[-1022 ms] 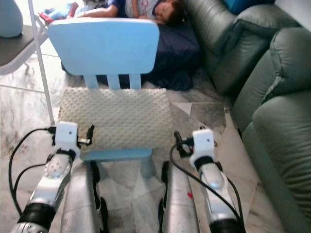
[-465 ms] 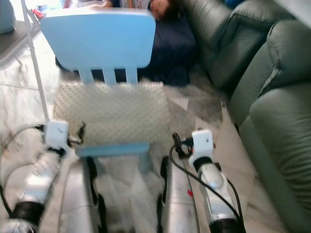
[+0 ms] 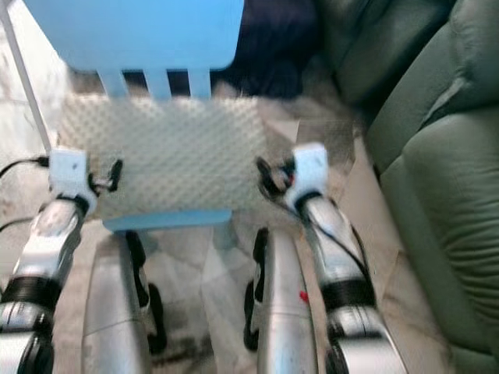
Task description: Move the pillow to the sofa
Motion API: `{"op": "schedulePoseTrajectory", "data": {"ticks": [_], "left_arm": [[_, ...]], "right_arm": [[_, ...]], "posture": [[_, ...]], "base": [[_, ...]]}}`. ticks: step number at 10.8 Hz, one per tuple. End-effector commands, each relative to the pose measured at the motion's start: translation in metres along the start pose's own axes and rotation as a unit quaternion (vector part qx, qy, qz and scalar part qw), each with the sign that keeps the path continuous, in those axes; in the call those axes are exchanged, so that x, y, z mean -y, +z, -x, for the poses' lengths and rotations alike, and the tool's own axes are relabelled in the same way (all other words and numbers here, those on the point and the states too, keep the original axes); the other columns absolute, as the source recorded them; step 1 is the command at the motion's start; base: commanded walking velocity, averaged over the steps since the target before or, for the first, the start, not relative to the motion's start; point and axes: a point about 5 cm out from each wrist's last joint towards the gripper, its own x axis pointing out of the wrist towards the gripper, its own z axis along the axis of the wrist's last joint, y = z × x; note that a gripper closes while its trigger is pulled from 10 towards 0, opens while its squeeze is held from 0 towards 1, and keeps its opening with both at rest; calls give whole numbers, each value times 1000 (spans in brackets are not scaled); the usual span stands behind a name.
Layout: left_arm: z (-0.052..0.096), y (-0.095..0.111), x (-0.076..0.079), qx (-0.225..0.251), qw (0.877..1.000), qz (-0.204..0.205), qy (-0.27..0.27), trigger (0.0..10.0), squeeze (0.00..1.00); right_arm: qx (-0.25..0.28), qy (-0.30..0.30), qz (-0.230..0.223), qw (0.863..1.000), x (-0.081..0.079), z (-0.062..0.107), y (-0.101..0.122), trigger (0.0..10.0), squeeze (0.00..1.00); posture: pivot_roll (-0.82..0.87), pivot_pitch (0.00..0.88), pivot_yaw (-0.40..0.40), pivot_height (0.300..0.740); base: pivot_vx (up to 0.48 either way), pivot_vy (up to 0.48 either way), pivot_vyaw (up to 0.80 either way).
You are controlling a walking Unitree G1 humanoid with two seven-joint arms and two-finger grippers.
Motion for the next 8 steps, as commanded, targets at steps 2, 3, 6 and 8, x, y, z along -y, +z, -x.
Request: {"op": "schedulePoseTrajectory", "data": {"ticks": [2,3,6,8], "left_arm": [[2,-19,14,-38,999,-12,-19,10000,0],[-1,-21,18,-43,999,-17,-14,10000,0],[0,-42,27,-104,994,0,-26,10000,0],[3,-50,24,-119,992,16,-29,0,0]], "right_arm": [[-35,30,-64,997,-14,-12,-13,10000,0],[-63,41,-76,994,-24,-21,-21,10000,0],[-140,44,-109,983,-52,-27,-49,10000,0],[-180,29,-67,981,-53,-26,-58,5529,0]], "posture": [[-9,414,-118,502],[6,419,-129,502],[39,434,-149,502],[39,446,-150,502]], "base": [[0,0,0],[0,0,0],[0,0,0],[0,0,0]]}}
